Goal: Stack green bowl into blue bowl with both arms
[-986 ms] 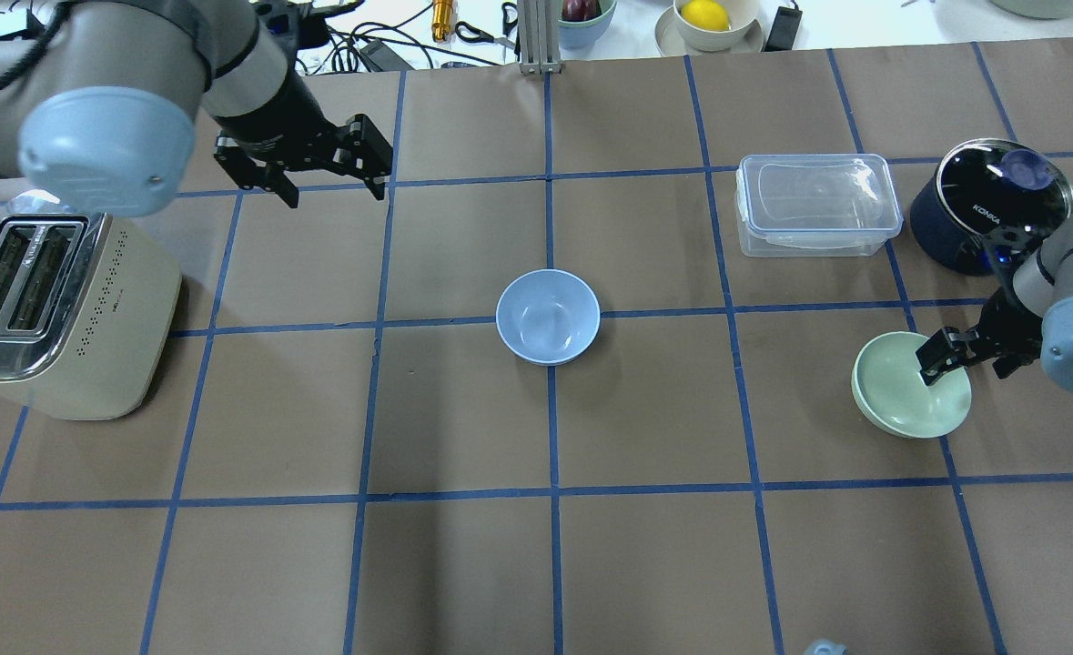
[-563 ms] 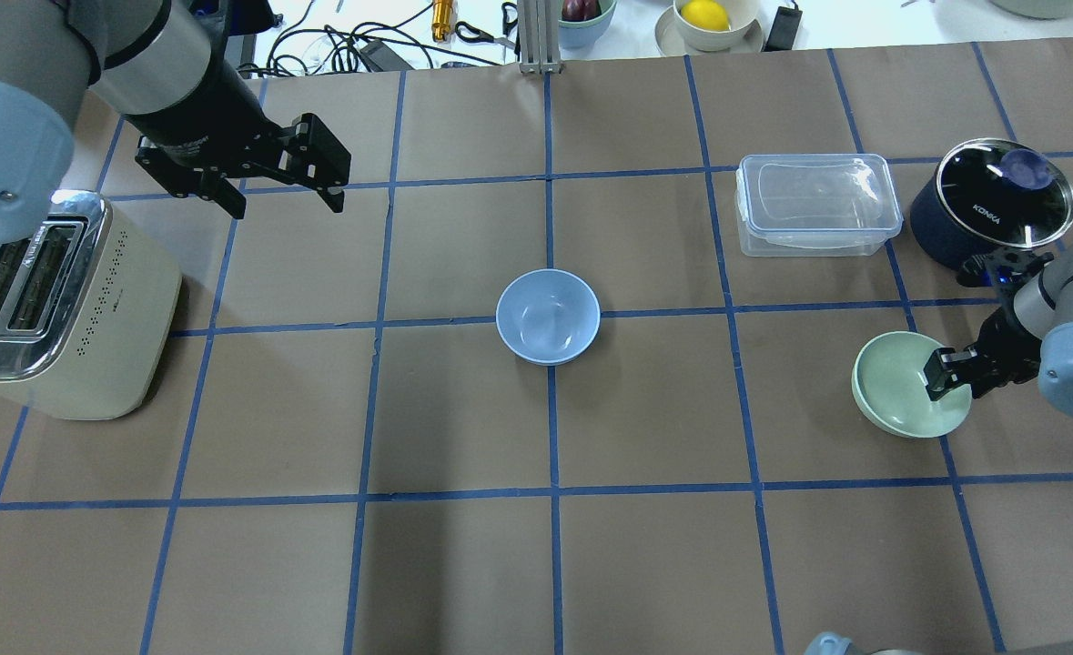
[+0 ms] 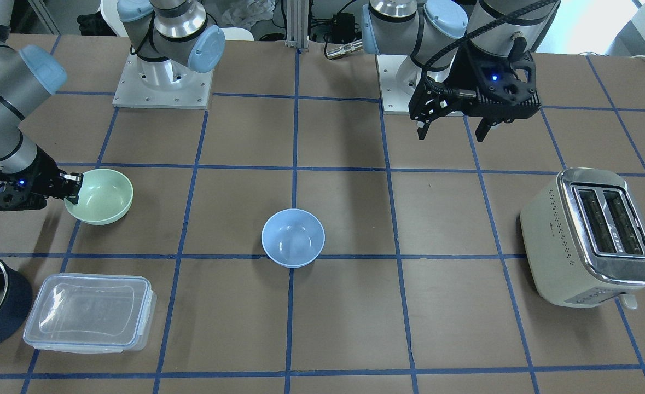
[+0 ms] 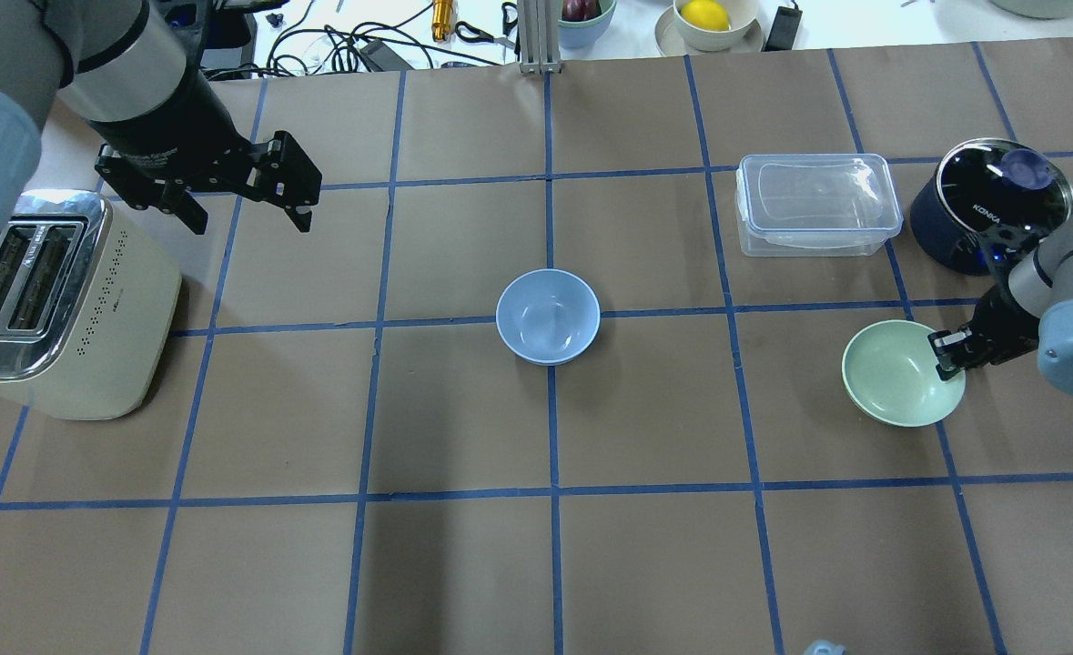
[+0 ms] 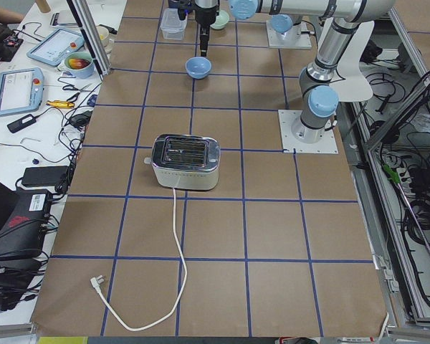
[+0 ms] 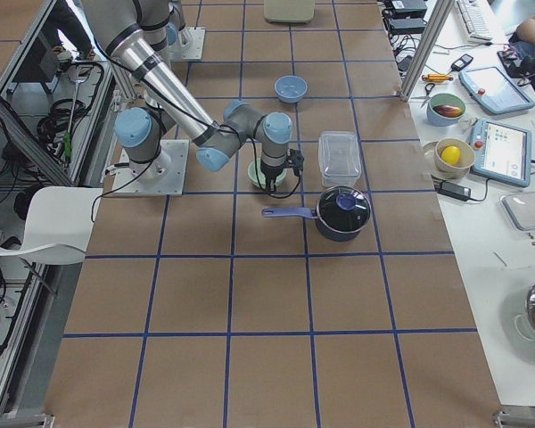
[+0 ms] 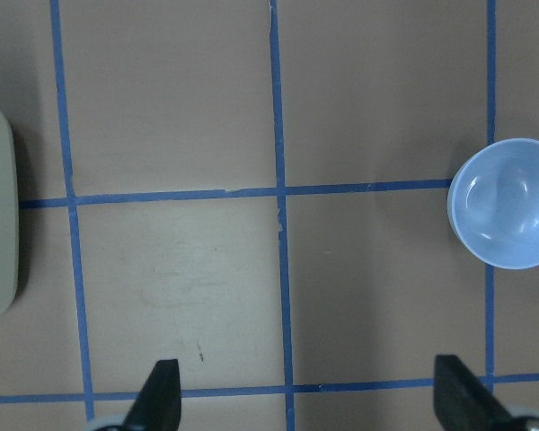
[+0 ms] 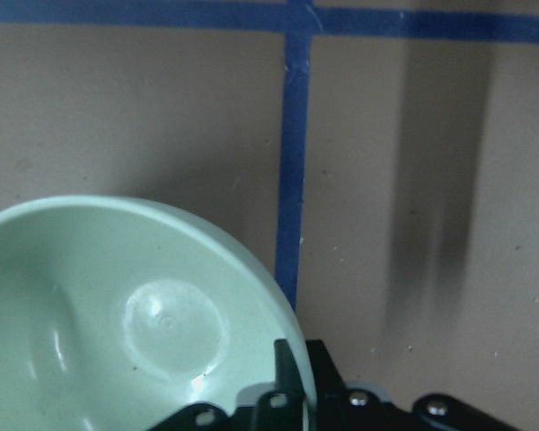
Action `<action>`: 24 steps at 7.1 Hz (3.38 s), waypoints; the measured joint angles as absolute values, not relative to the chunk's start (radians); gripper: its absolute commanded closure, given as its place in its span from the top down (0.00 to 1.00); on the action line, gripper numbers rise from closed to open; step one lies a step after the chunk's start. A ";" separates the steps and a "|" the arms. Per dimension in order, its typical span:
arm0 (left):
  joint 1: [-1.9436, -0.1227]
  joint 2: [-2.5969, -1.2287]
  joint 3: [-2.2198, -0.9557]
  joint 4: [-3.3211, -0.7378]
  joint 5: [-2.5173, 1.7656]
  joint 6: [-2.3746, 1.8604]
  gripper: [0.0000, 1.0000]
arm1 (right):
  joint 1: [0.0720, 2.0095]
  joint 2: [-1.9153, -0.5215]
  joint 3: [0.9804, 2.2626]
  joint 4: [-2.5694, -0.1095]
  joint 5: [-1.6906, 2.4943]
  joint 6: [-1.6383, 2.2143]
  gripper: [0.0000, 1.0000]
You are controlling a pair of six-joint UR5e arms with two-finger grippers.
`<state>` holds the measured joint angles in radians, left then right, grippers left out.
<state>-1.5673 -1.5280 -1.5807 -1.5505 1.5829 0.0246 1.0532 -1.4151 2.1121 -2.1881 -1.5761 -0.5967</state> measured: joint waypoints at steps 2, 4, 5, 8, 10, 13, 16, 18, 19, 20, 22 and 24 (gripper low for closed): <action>-1.562 -1.531 -1.555 -1.554 1.586 0.025 1.00 | 1.217 -1.413 1.918 -1.929 -1.539 -0.432 0.00; -1.562 -1.529 -1.556 -1.553 1.584 0.022 1.00 | 1.408 -1.400 1.802 -1.807 -1.440 -0.123 0.00; -1.562 -1.530 -1.559 -1.553 1.583 0.017 1.00 | 1.498 -1.381 1.774 -1.807 -1.395 0.022 0.00; -1.566 -1.533 -1.563 -1.552 1.582 0.009 1.00 | 1.740 -1.247 1.671 -1.882 -1.363 0.316 0.00; -1.570 -1.535 -1.564 -1.552 1.582 0.006 1.00 | 1.803 -1.191 1.661 -1.943 -1.368 0.348 0.00; -1.571 -1.535 -1.563 -1.552 1.580 0.006 1.00 | 1.818 -1.162 1.693 -2.025 -1.394 0.343 0.47; -1.572 -1.535 -1.562 -1.552 1.582 0.008 1.00 | 1.814 -1.160 1.696 -2.048 -1.399 0.332 1.00; -1.573 -1.534 -1.562 -1.552 1.583 0.009 1.00 | 1.790 -1.190 1.654 -2.008 -1.408 0.307 1.00; -1.573 -1.534 -1.563 -1.552 1.583 0.009 1.00 | 1.771 -1.227 1.611 -1.922 -1.432 0.294 1.00; -1.574 -1.534 -1.563 -1.552 1.582 0.008 1.00 | 1.750 -1.277 1.555 -1.801 -1.467 0.264 1.00; -1.575 -1.535 -1.564 -1.552 1.582 0.007 1.00 | 1.703 -1.366 1.472 -1.642 -1.499 0.148 1.00; -1.575 -1.537 -1.565 -1.552 1.582 0.006 1.00 | 1.629 -1.451 1.457 -1.546 -1.505 -0.019 1.00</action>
